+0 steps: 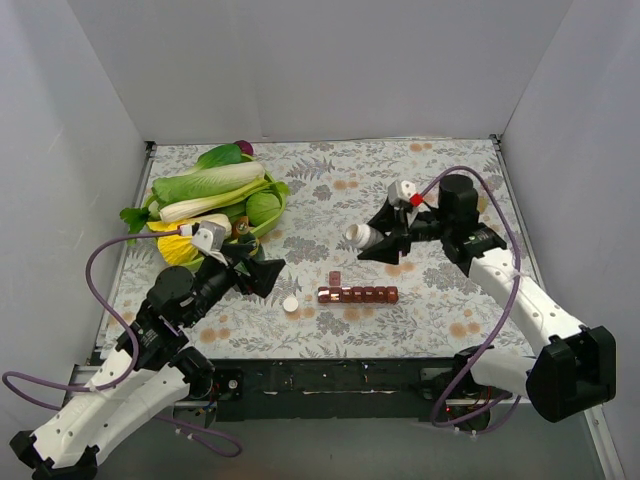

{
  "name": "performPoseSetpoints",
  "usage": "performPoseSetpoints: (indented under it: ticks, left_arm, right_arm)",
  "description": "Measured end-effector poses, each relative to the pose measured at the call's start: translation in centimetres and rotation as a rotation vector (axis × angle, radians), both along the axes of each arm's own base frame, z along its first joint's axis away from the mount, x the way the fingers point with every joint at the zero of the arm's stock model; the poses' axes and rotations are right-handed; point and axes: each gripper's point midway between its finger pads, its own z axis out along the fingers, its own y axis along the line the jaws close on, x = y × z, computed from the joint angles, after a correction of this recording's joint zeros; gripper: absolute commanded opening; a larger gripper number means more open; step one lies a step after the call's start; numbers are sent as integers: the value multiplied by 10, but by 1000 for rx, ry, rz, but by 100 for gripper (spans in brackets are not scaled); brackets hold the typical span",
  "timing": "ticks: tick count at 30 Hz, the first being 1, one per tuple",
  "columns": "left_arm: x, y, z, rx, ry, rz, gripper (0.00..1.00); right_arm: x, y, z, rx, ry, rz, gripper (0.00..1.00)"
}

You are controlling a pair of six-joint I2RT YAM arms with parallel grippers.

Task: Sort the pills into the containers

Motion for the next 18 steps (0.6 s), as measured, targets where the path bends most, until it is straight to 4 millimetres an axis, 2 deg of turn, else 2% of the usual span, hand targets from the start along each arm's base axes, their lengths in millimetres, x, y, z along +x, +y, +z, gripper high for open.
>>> performPoseSetpoints:
  ticks: [4,8,12,18]
  left_arm:
    - [0,0,-2,3,3,0,98]
    - [-1,1,-1,-1,-6,0,98]
    - [-2,2,-4,0,-5,0,98]
    - [-3,2,-11,8,4,0,98]
  right_arm:
    - [-15,13,-38,-128,-70,7,7]
    - [-29,10,-81,-257,-102,29,7]
    - [-35,5,-111,-358,-145,39,6]
    - [-37,7,-146,-489,-193,67,6]
